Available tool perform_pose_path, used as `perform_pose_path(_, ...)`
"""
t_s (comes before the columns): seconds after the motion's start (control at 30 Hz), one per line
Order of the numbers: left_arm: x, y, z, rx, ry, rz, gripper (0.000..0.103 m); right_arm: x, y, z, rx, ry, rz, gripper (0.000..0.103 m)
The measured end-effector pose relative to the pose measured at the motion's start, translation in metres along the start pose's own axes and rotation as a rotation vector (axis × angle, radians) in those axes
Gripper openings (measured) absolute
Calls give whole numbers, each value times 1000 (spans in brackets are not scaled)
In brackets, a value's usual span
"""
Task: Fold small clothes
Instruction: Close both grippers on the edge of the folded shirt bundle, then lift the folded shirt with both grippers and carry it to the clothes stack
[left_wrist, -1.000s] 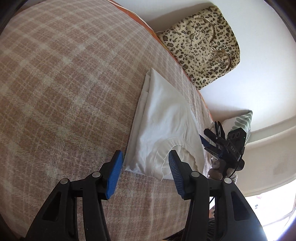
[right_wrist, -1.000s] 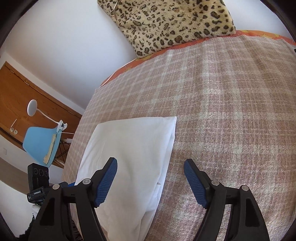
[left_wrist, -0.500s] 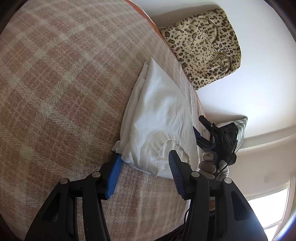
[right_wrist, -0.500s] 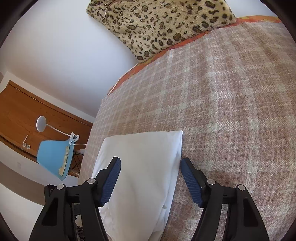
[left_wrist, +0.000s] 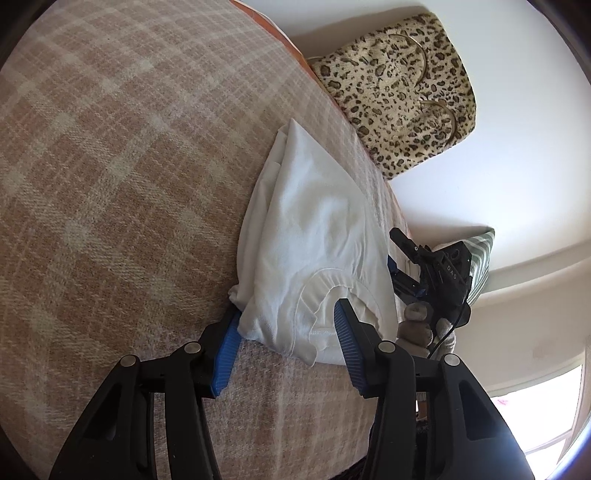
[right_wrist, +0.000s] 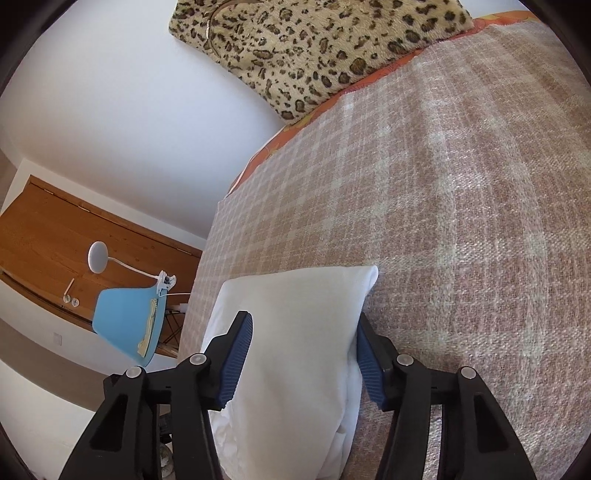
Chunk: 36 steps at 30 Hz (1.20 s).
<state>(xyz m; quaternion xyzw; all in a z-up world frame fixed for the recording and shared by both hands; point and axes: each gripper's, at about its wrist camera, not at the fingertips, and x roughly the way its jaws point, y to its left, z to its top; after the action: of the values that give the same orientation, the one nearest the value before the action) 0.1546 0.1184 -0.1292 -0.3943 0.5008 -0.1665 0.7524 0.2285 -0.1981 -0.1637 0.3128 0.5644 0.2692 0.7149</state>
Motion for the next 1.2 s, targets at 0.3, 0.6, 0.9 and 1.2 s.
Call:
perform_pose_path(0.3, 7, -8, 6, 75, -26, 50, 34, 13, 6, 0, -16, -4, 2, 46)
perform_pose_path(0.6, 12, -30, -3, 323, -68, 215, 16, 21, 13, -1, -33, 0, -72, 22)
perform_pose_path(0.9, 15, -35, -10, 401, -96, 255, 15, 23, 36, -6, -156, -4, -198, 10)
perform_pose_path(1.2, 12, -45, -17, 462, -120, 267, 13, 20, 58, -9, -246, -33, -277, 7)
